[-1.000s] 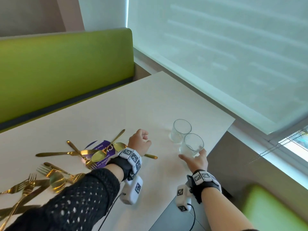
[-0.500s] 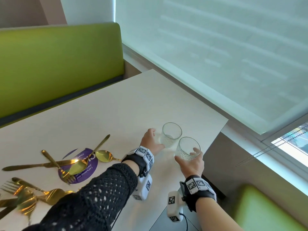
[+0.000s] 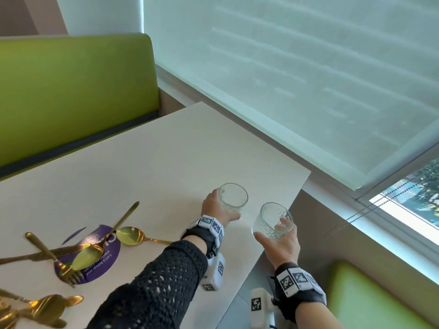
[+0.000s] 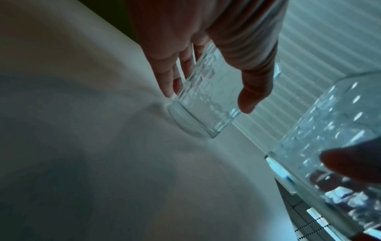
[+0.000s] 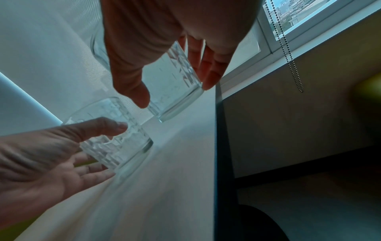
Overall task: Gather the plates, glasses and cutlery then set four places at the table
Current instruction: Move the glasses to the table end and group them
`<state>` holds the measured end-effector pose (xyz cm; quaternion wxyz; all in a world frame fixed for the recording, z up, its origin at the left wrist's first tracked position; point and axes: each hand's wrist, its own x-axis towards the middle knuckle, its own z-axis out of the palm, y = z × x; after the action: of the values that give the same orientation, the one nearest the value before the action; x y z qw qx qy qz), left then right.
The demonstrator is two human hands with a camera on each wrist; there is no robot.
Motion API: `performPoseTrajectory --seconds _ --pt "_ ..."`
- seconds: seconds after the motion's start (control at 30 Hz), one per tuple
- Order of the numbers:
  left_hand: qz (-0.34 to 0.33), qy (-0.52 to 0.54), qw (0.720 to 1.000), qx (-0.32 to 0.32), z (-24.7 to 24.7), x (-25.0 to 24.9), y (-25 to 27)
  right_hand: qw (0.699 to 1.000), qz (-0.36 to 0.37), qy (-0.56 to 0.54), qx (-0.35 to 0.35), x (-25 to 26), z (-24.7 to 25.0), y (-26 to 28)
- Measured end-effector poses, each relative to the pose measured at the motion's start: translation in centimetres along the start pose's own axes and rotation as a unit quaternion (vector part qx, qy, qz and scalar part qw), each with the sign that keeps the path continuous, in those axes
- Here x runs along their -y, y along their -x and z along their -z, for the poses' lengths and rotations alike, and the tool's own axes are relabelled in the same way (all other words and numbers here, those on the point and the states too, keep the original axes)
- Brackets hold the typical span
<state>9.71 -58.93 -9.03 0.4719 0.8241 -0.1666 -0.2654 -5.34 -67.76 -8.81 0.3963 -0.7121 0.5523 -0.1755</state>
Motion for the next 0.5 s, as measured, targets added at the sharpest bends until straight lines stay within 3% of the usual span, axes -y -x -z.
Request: performPoseTrajectory --seconds 0.27,0.5 --pt "-0.007 0.022 1.000 -0.015 5.1 3.2 6.2 0.999 0.025 -0.019 0.034 0.6 -0.5 5.3" --pt "-0.007 0.057 0.997 -0.052 13.7 7.5 16.0 0.992 0.085 -0.027 0.088 2.9 -3.1 16.2"
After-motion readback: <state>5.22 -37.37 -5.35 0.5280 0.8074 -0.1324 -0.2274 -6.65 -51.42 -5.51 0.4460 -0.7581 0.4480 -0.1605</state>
